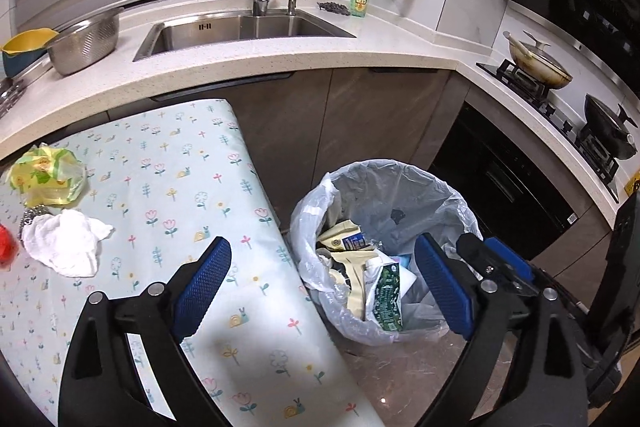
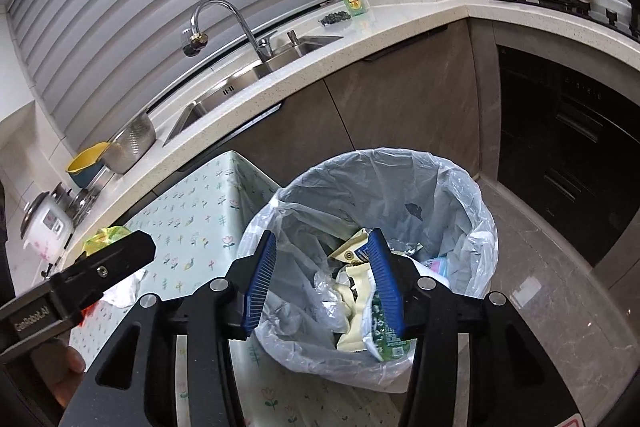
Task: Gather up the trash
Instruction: 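Open both tools to drop the clear bag and carton into the bin, then move both open tools back over the table toward the red bag and white cloth, then grasp the red plastic bag with the left tool while the right tool grasps the white cloth, then carry the red bag and white cloth in both tools over the bin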
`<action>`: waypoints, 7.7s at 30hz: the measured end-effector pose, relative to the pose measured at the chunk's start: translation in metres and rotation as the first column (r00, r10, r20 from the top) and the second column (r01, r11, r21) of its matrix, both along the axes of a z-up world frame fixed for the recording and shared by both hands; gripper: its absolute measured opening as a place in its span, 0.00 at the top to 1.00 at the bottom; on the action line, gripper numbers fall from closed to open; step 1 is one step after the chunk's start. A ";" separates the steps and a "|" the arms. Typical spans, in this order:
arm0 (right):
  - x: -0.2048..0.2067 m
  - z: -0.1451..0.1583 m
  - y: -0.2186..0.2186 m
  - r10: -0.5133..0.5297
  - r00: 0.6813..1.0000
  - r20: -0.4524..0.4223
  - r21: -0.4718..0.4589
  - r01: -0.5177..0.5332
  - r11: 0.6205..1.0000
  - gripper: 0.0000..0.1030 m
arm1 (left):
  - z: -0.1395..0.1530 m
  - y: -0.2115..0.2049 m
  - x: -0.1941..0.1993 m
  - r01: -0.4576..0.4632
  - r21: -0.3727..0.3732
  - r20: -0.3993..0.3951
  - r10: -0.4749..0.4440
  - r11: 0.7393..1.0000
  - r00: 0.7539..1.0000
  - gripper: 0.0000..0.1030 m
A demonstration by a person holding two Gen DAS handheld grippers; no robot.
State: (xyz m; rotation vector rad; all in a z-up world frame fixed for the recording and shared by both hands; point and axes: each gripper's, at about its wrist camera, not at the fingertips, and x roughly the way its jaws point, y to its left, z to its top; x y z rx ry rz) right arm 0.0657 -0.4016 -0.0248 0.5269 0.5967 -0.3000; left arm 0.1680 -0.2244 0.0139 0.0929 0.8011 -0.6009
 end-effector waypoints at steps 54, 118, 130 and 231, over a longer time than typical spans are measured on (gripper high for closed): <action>0.012 0.043 0.247 0.326 0.945 -0.032 -0.082 -0.327 0.941 0.31 | 0.000 0.294 -0.026 -0.425 -0.040 0.019 0.426 0.904 0.905 0.08; 0.235 -0.076 0.336 0.450 0.861 -0.238 -0.037 -0.471 0.882 0.92 | -0.079 0.412 0.167 -0.588 0.067 -0.057 0.591 0.806 0.805 0.77; 0.175 -0.040 0.326 0.432 0.886 -0.167 -0.004 -0.439 0.899 0.94 | -0.050 0.395 0.107 -0.565 0.006 -0.071 0.564 0.825 0.823 0.89; -0.037 -0.021 -0.017 -0.097 0.995 -0.023 0.054 0.098 0.994 0.91 | -0.036 -0.050 -0.026 0.147 0.141 0.009 -0.150 0.979 0.989 0.84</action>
